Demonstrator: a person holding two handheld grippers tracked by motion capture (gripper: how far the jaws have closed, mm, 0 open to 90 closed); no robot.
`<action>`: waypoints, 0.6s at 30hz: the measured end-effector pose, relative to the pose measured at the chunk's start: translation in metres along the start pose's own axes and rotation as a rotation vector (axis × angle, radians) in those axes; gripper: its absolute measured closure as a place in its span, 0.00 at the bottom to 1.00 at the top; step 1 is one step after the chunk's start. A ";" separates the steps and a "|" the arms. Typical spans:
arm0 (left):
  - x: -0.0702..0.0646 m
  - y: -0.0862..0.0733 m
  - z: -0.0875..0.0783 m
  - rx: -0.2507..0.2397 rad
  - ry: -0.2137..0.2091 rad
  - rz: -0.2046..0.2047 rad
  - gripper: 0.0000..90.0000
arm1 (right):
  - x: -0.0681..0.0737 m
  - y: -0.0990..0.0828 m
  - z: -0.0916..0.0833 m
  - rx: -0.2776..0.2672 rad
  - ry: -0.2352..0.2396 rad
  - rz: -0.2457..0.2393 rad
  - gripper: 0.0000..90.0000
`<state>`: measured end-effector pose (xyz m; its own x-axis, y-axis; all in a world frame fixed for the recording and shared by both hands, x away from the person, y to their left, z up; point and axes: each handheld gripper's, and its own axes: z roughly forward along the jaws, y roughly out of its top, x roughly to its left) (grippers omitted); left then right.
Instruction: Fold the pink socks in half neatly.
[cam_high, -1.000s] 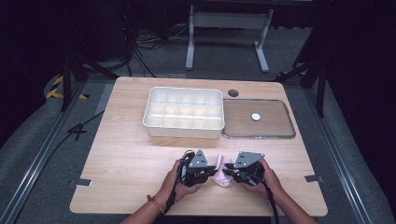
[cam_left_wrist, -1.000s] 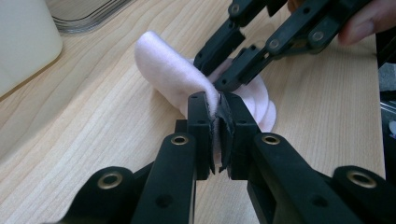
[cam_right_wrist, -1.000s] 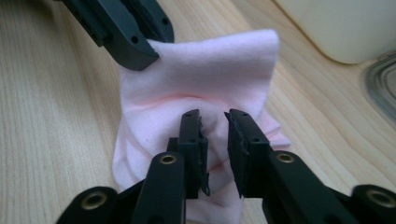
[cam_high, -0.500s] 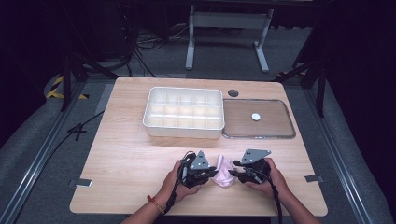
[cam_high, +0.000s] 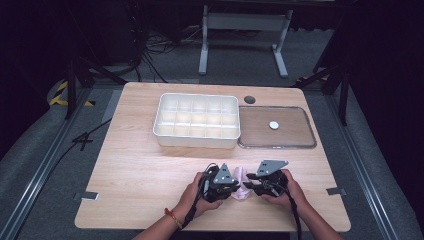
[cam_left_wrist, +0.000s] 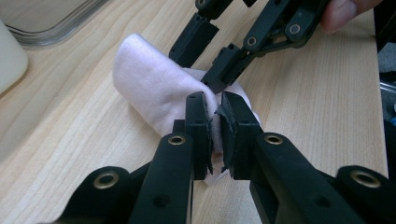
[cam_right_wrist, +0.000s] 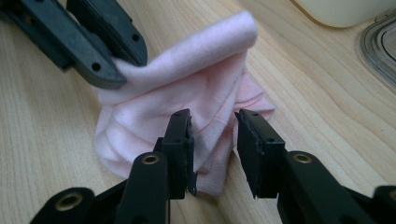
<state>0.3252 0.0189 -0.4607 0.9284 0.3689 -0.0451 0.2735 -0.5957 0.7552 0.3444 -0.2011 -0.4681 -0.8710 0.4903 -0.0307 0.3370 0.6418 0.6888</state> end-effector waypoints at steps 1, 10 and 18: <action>0.000 0.000 0.000 0.007 -0.003 0.006 0.90 | 0.000 0.000 0.000 0.004 0.001 -0.002 0.71; -0.003 0.002 0.006 0.030 -0.004 0.029 0.87 | -0.011 -0.006 -0.007 -0.002 0.032 0.055 0.80; -0.006 0.002 0.012 0.035 -0.017 0.037 0.88 | -0.007 -0.004 -0.003 0.001 0.039 0.033 0.86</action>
<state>0.3235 0.0071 -0.4672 0.9421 0.3341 -0.0287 0.2470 -0.6333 0.7334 0.3478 -0.2089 -0.4682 -0.8726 0.4880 0.0204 0.3664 0.6264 0.6881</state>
